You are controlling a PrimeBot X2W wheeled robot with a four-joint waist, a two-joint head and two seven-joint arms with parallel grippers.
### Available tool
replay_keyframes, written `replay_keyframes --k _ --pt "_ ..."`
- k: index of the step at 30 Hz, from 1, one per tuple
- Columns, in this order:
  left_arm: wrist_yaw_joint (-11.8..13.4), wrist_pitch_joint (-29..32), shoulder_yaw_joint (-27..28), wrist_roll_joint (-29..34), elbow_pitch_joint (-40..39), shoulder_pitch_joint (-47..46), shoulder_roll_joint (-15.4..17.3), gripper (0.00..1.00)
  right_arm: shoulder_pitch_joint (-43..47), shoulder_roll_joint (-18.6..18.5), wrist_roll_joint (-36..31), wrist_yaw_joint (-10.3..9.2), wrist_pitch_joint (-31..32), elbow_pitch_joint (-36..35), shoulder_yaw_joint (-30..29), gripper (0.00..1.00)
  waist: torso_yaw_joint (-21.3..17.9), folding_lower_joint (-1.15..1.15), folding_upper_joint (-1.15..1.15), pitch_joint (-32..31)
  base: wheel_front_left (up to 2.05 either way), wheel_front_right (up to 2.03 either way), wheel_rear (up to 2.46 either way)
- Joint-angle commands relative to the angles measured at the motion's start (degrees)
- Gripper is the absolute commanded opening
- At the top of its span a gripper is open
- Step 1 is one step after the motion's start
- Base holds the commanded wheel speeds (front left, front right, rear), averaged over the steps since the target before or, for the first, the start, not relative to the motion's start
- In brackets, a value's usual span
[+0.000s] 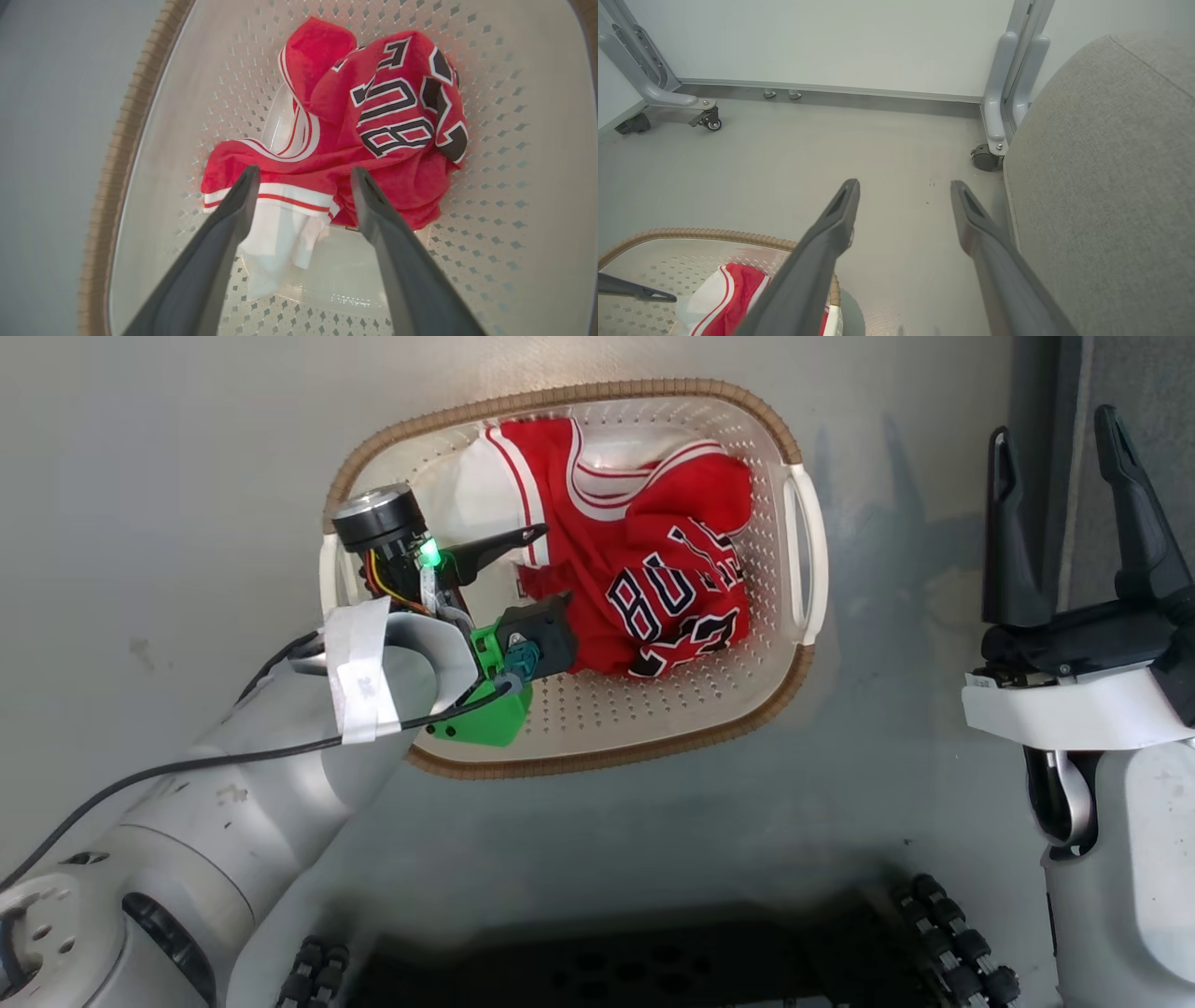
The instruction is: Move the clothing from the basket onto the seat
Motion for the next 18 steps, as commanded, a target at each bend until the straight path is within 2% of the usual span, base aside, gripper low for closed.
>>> replay_keyframes --k 1,11,18 --pt "-0.2 0.0 -0.2 0.7 1.0 -1.7 -0.1 1.0 -0.9 0.0 0.4 -0.1 0.0 -0.5 -0.3 1.0 -1.9 -0.01 0.0 4.4 0.0 0.0 0.0" --pt "-0.1 0.0 -1.2 6.1 5.3 -5.8 -1.6 1.0 -1.4 0.1 1.1 -0.1 0.0 -1.5 -1.2 1.0 -1.7 -0.01 0.0 8.5 0.0 0.0 0.0" --pt "1.7 0.0 -1.2 7.6 7.1 -7.9 -2.3 1.0 -0.7 0.1 1.9 -0.1 0.0 -1.9 -1.8 1.0 -2.2 -0.01 0.0 10.3 0.0 0.0 0.0"
